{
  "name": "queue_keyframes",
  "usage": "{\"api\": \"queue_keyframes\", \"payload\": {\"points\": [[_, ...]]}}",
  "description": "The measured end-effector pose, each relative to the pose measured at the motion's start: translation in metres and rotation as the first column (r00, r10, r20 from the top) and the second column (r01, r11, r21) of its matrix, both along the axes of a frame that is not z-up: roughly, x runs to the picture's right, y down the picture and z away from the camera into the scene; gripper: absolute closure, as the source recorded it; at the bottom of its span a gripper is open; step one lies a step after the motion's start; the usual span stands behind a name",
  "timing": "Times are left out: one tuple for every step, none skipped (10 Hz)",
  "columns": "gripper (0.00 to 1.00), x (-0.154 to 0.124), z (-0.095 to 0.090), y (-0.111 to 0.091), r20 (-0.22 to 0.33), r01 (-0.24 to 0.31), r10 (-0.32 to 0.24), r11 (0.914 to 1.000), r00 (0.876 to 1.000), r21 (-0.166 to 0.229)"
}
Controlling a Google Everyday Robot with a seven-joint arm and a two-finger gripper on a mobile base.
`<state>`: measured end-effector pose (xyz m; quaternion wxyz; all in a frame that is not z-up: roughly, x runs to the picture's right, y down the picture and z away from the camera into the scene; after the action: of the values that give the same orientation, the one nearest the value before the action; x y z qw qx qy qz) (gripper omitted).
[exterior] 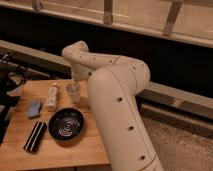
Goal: Pick up the ceramic cup
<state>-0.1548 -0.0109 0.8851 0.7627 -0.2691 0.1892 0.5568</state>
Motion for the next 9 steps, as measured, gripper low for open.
{"api": "queue_keyframes", "payload": {"points": [[0.62, 0.0, 0.001, 0.0, -0.002, -0.003, 0.003, 1.0, 1.0, -0.001], [0.71, 0.003, 0.003, 0.001, -0.003, -0.007, 0.007, 1.0, 1.0, -0.006], [0.83, 0.011, 0.006, 0.0, -0.003, -0.006, 0.006, 0.9999, 1.0, -0.01], [0.91, 0.014, 0.005, 0.0, 0.0, -0.004, 0.004, 0.9999, 1.0, -0.011], [0.97, 0.012, 0.001, -0.004, 0.004, 0.003, -0.003, 1.0, 1.0, -0.006], [0.99, 0.005, -0.006, -0.004, 0.011, 0.006, -0.006, 1.0, 1.0, -0.005], [0.99, -0.002, -0.019, -0.01, 0.026, 0.002, -0.002, 1.0, 1.0, 0.005], [0.99, 0.0, -0.026, -0.02, 0.032, 0.0, -0.001, 0.9998, 0.999, 0.021], [0.99, 0.003, -0.034, -0.03, 0.04, -0.001, 0.0, 0.9997, 0.999, 0.026]]}}
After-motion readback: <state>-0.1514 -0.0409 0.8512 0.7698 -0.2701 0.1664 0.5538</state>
